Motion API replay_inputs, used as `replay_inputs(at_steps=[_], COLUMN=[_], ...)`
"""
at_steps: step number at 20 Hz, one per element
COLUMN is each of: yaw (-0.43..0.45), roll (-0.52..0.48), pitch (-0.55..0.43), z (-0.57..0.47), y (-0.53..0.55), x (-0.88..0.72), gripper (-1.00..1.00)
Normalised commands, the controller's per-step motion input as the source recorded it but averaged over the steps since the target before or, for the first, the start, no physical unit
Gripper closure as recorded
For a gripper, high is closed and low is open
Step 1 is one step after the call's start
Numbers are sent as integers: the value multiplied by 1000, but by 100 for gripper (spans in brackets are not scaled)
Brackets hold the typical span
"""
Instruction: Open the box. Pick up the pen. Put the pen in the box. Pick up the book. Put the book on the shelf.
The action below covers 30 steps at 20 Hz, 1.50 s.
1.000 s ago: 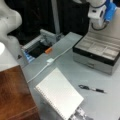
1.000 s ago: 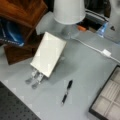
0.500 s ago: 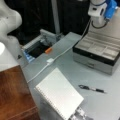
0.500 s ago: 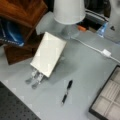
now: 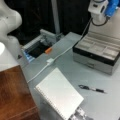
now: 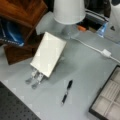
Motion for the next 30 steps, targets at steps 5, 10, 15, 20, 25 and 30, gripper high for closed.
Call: replay_inputs(at_steps=[5, 10, 15, 20, 25, 30], yaw=[178, 192, 126, 68, 166, 197], roll=[-365, -509, -568, -521, -508, -423], pitch=[183, 134, 36, 53, 10, -25], z=[185, 141, 100, 65, -4, -143], y=[-269, -405, -451, -369, -253, -394], x=[240, 135, 63, 3, -15, -30], gripper=[-100, -100, -100, -100, -100, -100])
